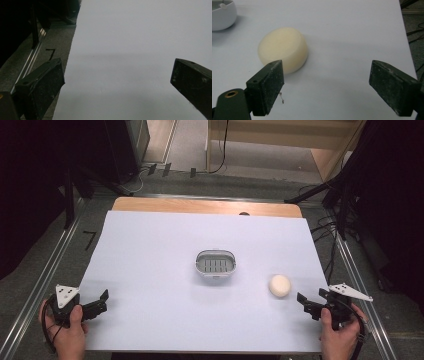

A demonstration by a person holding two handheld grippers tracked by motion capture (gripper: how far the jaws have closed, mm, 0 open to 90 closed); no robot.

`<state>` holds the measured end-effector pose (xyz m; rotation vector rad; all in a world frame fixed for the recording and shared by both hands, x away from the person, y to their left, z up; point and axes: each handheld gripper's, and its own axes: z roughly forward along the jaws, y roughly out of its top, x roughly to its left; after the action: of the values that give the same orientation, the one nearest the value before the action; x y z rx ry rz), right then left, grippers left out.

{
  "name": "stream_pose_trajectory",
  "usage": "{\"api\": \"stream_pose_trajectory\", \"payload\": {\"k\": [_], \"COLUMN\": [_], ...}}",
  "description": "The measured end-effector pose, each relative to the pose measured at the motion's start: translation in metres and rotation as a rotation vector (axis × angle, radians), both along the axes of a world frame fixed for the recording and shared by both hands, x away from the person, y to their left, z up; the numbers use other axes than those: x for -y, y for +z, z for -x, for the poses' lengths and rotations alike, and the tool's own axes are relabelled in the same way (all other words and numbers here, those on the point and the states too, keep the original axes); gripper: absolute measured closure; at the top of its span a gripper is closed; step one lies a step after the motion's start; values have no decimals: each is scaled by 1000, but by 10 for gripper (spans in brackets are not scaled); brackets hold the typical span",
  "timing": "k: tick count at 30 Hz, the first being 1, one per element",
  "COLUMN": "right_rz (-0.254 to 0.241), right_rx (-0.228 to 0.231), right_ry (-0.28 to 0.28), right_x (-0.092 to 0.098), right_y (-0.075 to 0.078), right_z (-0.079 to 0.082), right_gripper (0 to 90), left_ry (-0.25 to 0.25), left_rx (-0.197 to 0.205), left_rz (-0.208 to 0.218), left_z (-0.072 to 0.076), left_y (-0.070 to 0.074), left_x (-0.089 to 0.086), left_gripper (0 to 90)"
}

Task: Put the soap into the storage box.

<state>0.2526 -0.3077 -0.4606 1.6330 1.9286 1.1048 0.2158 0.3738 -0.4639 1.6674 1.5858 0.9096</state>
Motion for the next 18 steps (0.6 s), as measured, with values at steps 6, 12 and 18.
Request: {"api": "stream_pose_trajectory", "payload": {"k": [6,12,18], "right_rz": [0,2,-5], "right_rx": [-32,-57,-79], "right_ry": [66,115,138], "right_x": [-13,-27,-35], "right_y": [12,15,15], "right_z": [-7,-14,-22], "right_gripper": [133,132,131], "left_ry": [5,3,4], "left_rx": [0,5,5], "left_rz": [3,1,4], "left_z": [0,0,0], "left_y": [0,0,0], "left_x": [0,0,0], "left_gripper": [0,0,0]}}
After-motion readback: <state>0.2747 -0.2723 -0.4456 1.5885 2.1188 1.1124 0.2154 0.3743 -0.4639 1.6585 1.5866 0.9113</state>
